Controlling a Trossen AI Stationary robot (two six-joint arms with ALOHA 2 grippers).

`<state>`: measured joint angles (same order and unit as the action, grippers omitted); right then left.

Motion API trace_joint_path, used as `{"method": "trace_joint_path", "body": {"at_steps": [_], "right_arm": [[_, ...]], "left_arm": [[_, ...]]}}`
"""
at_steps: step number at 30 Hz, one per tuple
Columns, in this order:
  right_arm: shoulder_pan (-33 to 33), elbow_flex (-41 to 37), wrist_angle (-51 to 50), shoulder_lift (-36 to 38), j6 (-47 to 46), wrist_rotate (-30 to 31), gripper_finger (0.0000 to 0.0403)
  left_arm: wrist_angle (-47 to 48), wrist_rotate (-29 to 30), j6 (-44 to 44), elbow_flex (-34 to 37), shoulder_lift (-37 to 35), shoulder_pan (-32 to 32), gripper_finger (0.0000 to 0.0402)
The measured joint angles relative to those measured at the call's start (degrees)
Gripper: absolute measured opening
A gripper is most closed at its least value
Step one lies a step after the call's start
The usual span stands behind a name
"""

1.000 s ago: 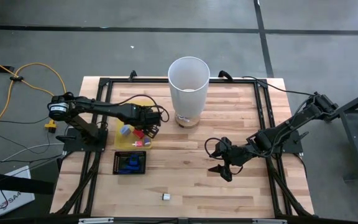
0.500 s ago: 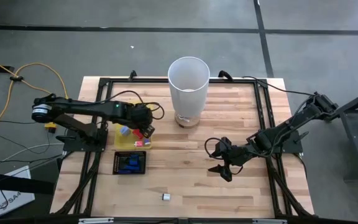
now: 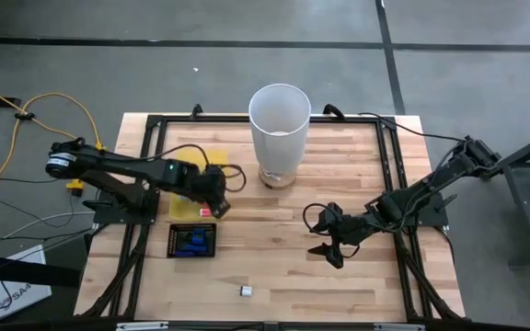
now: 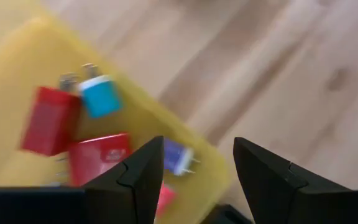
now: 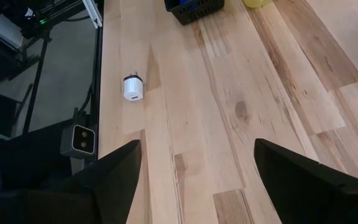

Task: Pick & Place Office items
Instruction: Put the white charger adapter into the yellow bin

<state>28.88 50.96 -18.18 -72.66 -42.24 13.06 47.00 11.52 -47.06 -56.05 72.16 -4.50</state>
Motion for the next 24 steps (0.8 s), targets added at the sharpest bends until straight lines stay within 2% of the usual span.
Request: {"method": "trace_joint_path", "body": {"at_steps": [9, 18, 24], "right_arm": [[0.0, 0.0, 0.0, 0.0, 0.0, 0.0, 0.03], [0.0, 0.0, 0.2, 0.0, 0.0, 0.0, 0.03], [0.0, 0.0, 0.5, 0.0, 0.0, 0.0, 0.03]], "left_arm": [[-6.0, 0.0, 0.2, 0.0, 0.5, -14.4, 0.0187], [-10.5, 0.2, 2.3, 0.0, 4.7, -28.9, 0.0187], [-13.4, 1.8, 2.7, 0.0, 7.9, -36.0, 0.0187]]}}
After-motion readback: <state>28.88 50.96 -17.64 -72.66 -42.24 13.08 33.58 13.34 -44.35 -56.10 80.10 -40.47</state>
